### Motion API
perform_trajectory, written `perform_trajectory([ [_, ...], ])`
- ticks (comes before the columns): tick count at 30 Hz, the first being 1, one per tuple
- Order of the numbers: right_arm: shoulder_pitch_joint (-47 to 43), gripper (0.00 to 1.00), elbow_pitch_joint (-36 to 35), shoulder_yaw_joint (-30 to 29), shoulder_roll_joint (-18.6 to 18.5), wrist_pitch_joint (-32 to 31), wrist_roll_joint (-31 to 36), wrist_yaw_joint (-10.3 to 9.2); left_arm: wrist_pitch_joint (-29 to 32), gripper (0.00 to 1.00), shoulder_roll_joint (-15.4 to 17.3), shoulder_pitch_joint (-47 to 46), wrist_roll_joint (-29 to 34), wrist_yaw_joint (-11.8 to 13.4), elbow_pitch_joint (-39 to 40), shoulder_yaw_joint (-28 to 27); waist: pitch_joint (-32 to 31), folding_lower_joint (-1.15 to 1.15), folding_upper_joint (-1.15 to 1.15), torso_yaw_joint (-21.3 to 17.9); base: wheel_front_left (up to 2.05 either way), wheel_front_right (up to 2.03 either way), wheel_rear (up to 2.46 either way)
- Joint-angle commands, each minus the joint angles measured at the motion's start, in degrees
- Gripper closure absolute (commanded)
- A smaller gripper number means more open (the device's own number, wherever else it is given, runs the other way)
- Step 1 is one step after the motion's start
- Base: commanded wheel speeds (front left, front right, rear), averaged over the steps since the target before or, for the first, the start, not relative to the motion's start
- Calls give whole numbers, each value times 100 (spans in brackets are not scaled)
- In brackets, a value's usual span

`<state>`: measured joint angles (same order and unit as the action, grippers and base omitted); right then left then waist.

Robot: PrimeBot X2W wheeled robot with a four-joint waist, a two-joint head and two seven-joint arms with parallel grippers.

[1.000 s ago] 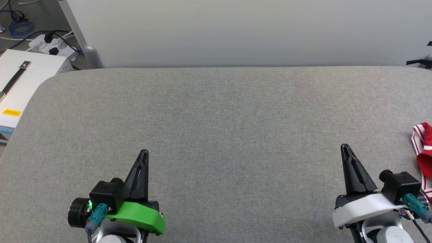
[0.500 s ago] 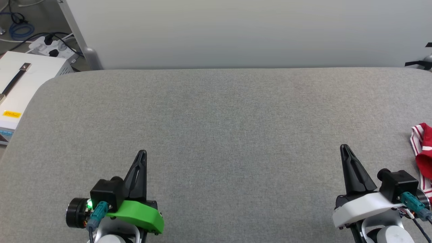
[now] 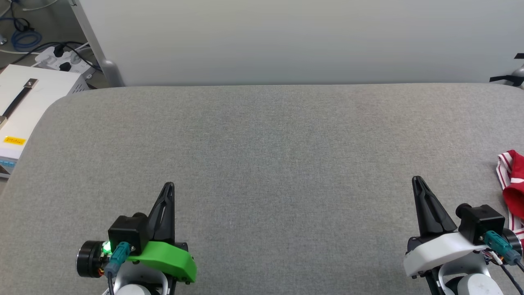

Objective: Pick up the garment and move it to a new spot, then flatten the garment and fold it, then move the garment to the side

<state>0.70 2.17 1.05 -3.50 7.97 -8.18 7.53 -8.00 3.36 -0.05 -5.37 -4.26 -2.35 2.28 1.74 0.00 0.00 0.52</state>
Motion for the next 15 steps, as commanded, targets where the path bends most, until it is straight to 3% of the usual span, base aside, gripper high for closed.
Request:
perform_trajectory([
  [1, -33, 100, -42, -9, 20, -36, 93, -2, 28, 100, -21, 2, 81, 40, 35, -21, -4, 0, 0, -1, 0, 0, 0],
  [15, -42, 100, -83, -32, 30, -217, 265, -3, 212, 100, -27, 3, 189, 131, 82, -70, -44, 0, 0, -13, 0, 0, 0],
])
